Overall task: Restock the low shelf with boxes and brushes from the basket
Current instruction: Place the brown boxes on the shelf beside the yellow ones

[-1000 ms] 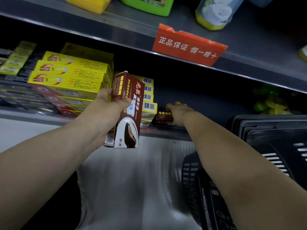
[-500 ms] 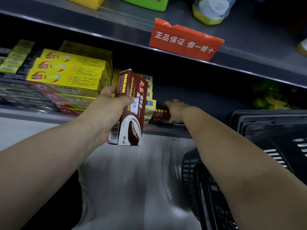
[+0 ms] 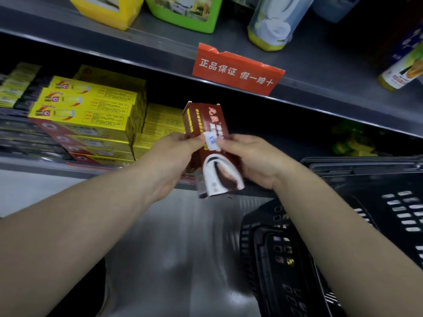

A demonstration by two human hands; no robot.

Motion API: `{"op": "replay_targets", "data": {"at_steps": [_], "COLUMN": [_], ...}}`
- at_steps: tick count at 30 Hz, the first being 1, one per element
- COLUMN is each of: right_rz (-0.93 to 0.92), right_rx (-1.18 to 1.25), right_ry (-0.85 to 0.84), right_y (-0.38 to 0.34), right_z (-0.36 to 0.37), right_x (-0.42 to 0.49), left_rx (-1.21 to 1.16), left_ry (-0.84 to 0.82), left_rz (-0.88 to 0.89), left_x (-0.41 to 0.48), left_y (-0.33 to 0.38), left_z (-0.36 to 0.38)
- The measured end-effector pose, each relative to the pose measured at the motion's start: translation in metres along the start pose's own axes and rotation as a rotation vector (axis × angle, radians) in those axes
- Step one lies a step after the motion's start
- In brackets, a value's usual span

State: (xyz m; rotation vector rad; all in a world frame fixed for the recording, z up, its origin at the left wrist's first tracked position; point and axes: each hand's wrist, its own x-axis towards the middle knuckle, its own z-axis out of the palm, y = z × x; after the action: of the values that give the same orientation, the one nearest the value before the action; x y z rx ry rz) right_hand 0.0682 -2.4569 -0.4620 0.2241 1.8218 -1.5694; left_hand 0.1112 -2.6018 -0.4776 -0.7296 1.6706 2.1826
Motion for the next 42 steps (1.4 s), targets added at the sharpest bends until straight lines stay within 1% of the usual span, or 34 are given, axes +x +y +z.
{"op": "replay_targets", "data": {"at_steps": [1,2,4,5,6,7,9,14,16,23,26,28,29,31,33,35,39,42], "right_rz": [-0.03,-0.058,-0.095,-0.111,-0.123,-0.124,-0.074,0.132,0.175,0.117,0.158,0.219,0.263,0.329,0.331,0.311,0.295,0.283], "right_rx": [-0.048,-0.191,-0.711,-0.965,-1.173,-1.324,-1.483,-1.601,-1.62,-1.432,-1.373,-1.352,-1.367,-1.495,-1.576,-1.561,-1.519,-1.553], "right_ry": [0.078,0.179,0.375,0.423,0.437,0.43,0.384,0.202,0.164,0.124,0.102,0.062,0.04,0.024,0.065,0.079,0.051,0.056], "right_y": [-0.002,-0.005,-0.011,-0.012,-0.012,-0.009,-0.005,-0.001,0.005,0.04,0.039,0.034,0.032,0.035,0.042,0.043,0.039,0.038], "right_z": [-0.007,-0.016,-0.036,-0.045,-0.051,-0.053,-0.054,-0.049,-0.047,-0.044,-0.047,-0.048,-0.049,-0.048,-0.046,-0.045,-0.048,-0.047], "right_x": [0.001,0.004,0.014,0.021,0.029,0.037,0.056,0.093,0.103,0.119,0.121,0.121,0.119,0.114,0.11,0.11,0.111,0.11], "left_rx": [0.086,0.181,0.334,0.393,0.449,0.5,0.556,0.604,0.613,0.627,0.63,0.624,0.619,0.616,0.623,0.628,0.619,0.62], "left_ry": [0.011,0.029,0.054,0.059,0.063,0.072,0.093,0.091,0.088,0.084,0.081,0.082,0.08,0.072,0.069,0.068,0.045,0.04], "left_rz": [0.025,0.056,0.135,0.177,0.219,0.253,0.287,0.315,0.322,0.333,0.32,0.312,0.307,0.297,0.296,0.299,0.315,0.313], "left_x": [0.0,0.001,0.002,0.002,0.002,0.003,0.003,0.006,0.007,0.009,0.009,0.009,0.009,0.008,0.008,0.008,0.008,0.007], "left_y": [0.0,0.0,0.001,0.002,0.002,0.002,0.001,-0.001,0.0,0.001,0.003,0.004,0.004,0.005,0.004,0.003,0.0,0.0], "left_z": [0.0,-0.001,-0.005,-0.007,-0.01,-0.012,-0.016,-0.02,-0.022,-0.023,-0.022,-0.02,-0.019,-0.017,-0.016,-0.017,-0.019,-0.02]}}
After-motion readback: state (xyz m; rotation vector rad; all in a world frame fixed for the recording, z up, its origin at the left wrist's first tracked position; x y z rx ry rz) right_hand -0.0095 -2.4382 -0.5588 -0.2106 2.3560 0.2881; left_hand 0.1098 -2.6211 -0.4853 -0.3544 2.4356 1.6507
